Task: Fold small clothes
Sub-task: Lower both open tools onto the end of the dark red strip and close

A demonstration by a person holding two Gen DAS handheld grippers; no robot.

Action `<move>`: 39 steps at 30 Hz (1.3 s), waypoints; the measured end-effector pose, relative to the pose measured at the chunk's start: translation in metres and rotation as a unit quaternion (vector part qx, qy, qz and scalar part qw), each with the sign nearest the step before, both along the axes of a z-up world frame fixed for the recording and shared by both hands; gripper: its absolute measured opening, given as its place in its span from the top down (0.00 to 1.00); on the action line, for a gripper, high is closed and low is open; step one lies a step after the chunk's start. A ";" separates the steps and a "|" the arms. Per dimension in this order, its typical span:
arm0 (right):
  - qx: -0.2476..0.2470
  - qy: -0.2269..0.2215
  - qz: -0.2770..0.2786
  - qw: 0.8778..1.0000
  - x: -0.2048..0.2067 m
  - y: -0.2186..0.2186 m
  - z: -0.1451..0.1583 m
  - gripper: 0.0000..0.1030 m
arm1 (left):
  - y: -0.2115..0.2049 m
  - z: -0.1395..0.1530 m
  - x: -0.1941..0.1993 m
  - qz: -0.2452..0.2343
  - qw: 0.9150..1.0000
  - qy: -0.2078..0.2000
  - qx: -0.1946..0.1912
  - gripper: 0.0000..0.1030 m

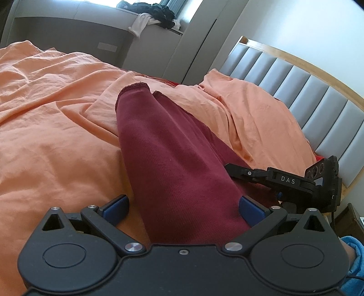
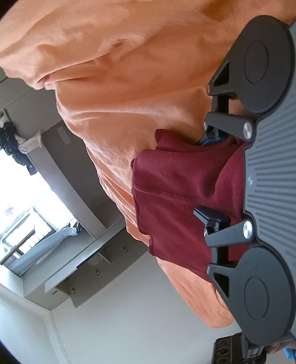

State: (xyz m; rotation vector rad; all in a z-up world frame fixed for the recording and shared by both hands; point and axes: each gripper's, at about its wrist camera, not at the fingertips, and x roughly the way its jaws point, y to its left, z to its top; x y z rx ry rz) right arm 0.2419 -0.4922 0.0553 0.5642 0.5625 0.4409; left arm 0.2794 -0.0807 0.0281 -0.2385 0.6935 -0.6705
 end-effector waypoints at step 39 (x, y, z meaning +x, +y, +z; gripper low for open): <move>0.000 -0.003 -0.011 1.000 -0.003 0.005 -0.001 0.45 | 0.008 -0.002 0.007 -0.010 0.999 0.032 -0.035 0.18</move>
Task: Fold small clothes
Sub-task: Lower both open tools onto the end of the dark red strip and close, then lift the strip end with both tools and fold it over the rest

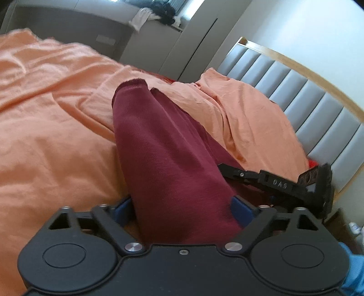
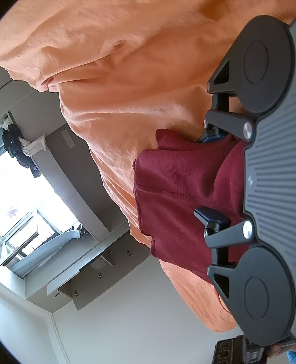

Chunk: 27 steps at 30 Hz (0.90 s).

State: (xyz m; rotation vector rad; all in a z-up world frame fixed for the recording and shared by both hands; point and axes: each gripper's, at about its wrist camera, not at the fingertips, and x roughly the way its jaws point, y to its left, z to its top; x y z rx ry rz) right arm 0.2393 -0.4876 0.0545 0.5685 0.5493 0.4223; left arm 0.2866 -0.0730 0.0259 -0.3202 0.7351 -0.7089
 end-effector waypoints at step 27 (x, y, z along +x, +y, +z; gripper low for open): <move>-0.010 -0.158 -0.011 0.987 -0.033 0.032 0.047 0.76 | 0.003 0.056 -0.031 0.039 0.992 -0.116 0.020 0.67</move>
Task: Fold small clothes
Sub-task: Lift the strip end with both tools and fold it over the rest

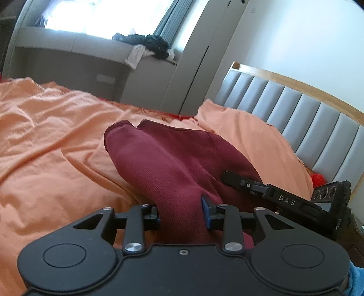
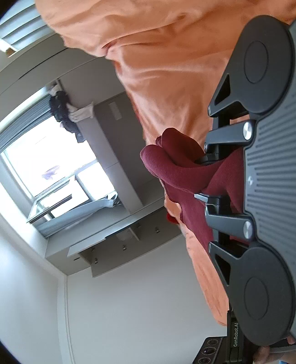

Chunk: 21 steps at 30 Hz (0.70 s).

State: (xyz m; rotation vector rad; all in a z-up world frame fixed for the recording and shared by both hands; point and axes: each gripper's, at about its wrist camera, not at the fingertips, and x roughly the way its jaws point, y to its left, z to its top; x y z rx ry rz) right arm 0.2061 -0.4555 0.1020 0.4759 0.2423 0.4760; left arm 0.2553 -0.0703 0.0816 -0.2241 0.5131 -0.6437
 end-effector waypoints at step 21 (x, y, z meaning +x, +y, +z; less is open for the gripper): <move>-0.014 -0.055 0.043 0.997 0.045 0.080 0.033 0.79 | 0.066 0.024 0.013 0.083 0.996 -0.025 -0.015 0.67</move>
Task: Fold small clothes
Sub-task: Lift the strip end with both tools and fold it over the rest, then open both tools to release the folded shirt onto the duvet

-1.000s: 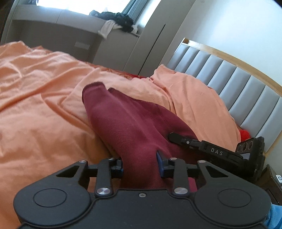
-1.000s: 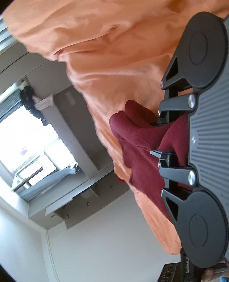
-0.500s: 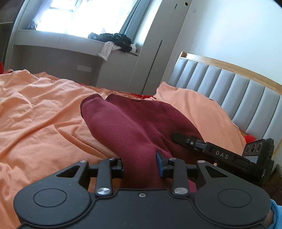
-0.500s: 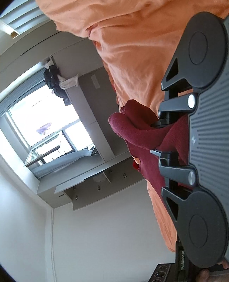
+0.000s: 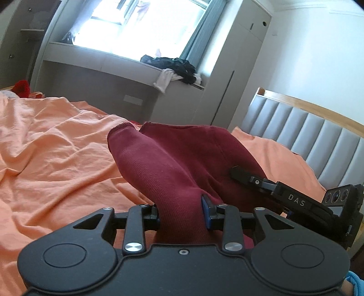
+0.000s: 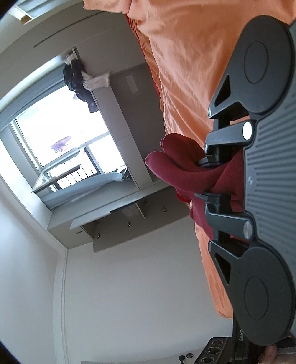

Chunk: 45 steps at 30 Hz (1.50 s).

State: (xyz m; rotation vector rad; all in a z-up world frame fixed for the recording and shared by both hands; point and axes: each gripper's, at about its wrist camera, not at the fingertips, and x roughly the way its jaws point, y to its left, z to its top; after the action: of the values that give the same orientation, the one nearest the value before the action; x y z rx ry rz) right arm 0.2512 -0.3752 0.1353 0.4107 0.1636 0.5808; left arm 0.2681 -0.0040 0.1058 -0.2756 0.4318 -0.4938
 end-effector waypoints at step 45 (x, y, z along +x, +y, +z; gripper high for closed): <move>-0.140 0.054 -0.067 0.986 -0.015 0.019 -0.037 0.12 | 0.021 -0.032 -0.013 0.082 0.995 0.045 0.022 0.11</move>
State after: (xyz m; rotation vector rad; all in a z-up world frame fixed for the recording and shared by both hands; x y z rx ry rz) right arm 0.2367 -0.3563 0.0983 0.1788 0.3158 0.3964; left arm 0.2555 0.0171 0.0736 -0.2901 0.5034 -0.3112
